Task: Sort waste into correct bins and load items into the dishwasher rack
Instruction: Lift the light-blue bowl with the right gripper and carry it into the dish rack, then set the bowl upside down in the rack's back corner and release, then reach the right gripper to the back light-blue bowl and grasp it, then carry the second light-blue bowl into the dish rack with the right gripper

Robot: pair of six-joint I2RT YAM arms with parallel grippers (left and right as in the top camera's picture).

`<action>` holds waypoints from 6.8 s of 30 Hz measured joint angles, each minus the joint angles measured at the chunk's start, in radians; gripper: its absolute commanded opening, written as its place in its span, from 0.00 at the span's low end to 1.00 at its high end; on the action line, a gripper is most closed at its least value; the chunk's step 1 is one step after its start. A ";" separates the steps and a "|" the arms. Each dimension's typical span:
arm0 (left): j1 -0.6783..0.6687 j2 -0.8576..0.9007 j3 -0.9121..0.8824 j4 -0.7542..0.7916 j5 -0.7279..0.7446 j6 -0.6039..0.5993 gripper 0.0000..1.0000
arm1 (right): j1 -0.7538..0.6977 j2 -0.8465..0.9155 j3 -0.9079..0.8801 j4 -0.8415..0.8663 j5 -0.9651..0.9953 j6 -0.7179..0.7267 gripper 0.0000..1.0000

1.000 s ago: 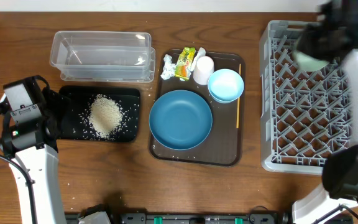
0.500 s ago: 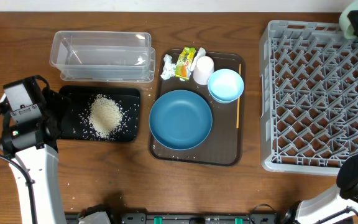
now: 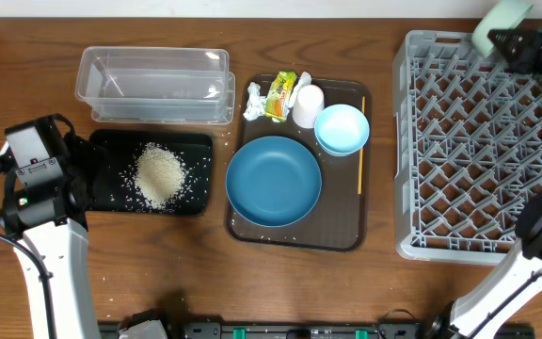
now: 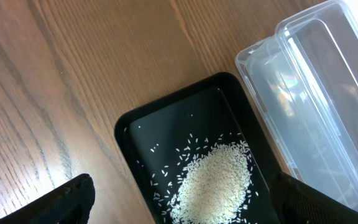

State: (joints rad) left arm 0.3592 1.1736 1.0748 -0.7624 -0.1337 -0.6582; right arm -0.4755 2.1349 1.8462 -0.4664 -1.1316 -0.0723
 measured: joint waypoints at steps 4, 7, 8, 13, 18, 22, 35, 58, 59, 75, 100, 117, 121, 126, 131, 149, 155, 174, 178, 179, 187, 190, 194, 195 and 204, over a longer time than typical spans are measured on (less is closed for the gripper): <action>0.000 0.000 0.000 0.000 0.000 0.000 0.91 | -0.028 0.053 -0.002 0.002 -0.028 0.007 0.01; 0.000 0.000 0.000 0.000 0.000 0.000 0.91 | -0.055 0.073 -0.002 0.002 -0.059 0.010 0.01; 0.000 0.000 0.000 0.000 0.000 0.000 0.91 | -0.067 0.077 -0.002 -0.002 -0.068 0.011 0.01; 0.000 0.000 0.000 0.000 0.000 0.000 0.92 | -0.114 0.082 -0.001 -0.062 -0.091 0.023 0.01; 0.000 0.000 0.000 0.000 0.000 0.000 0.91 | -0.143 0.082 -0.002 -0.166 -0.103 0.004 0.01; 0.000 0.000 0.000 0.000 0.000 0.000 0.91 | -0.148 0.082 -0.002 -0.190 -0.130 -0.047 0.01; 0.000 0.000 0.000 0.000 0.000 0.000 0.91 | -0.123 0.083 -0.002 -0.169 -0.178 -0.158 0.01; 0.000 0.000 0.000 0.000 0.000 0.000 0.91 | -0.166 0.105 0.004 -0.349 0.263 -0.038 0.16; 0.000 0.000 0.000 0.000 0.000 0.000 0.91 | -0.171 0.089 0.002 -0.356 0.311 -0.017 0.16; 0.000 0.000 0.000 0.000 0.000 0.000 0.92 | -0.156 -0.337 0.005 -0.264 0.739 0.230 0.17; 0.000 0.000 0.000 0.000 0.000 0.000 0.92 | 0.093 0.052 0.007 -0.168 1.188 0.251 0.07; 0.000 0.000 0.000 0.000 0.000 0.000 0.92 | 0.092 -0.187 -0.002 -0.255 0.893 0.372 0.92; 0.000 0.000 0.000 0.000 0.000 0.000 0.92 | 0.126 -0.299 0.006 -0.163 0.613 0.368 0.99; 0.000 0.000 0.000 0.000 0.000 0.000 0.92 | 0.338 -0.317 0.013 -0.277 0.631 0.262 0.99; 0.000 0.000 0.000 0.000 0.000 0.000 0.92 | 0.595 -0.208 0.011 -0.366 0.856 0.204 0.99; 0.000 0.000 0.000 0.000 0.000 0.000 0.91 | 0.899 0.082 0.002 -0.528 1.102 0.251 0.66; 0.000 0.001 0.000 0.000 0.000 0.000 0.91 | 0.919 0.082 0.002 -0.554 1.117 0.257 0.52; 0.000 0.001 0.000 0.000 0.000 0.000 0.91 | 0.928 0.082 -0.082 -0.545 1.171 0.369 0.17; 0.000 0.001 0.000 0.000 0.000 0.000 0.92 | 0.934 0.079 -0.079 -0.573 1.173 0.374 0.06; 0.000 0.001 0.000 0.000 0.000 0.000 0.92 | 0.934 0.076 -0.079 -0.577 1.173 0.374 0.02; 0.000 0.001 0.000 0.000 0.000 0.000 0.91 | 0.909 -0.076 -0.077 -0.587 1.195 0.376 0.01; 0.000 0.001 0.000 0.000 0.000 0.000 0.92 | 0.872 -0.166 -0.076 -0.583 1.194 0.368 0.01; 0.000 0.001 0.000 0.000 0.000 0.000 0.91 | 0.781 -0.280 -0.074 -0.545 1.168 0.362 0.01; 0.000 0.001 0.000 0.000 0.000 0.000 0.92 | 0.740 -0.307 -0.072 -0.528 1.145 0.360 0.01; 0.000 0.001 0.000 0.000 0.000 0.000 0.92 | 0.236 -0.362 -0.072 -0.481 0.659 0.288 0.01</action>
State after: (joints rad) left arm 0.3592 1.1744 1.0748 -0.7624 -0.1337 -0.6582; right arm -0.2394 1.7733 1.7737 -0.9478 -0.4725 0.2161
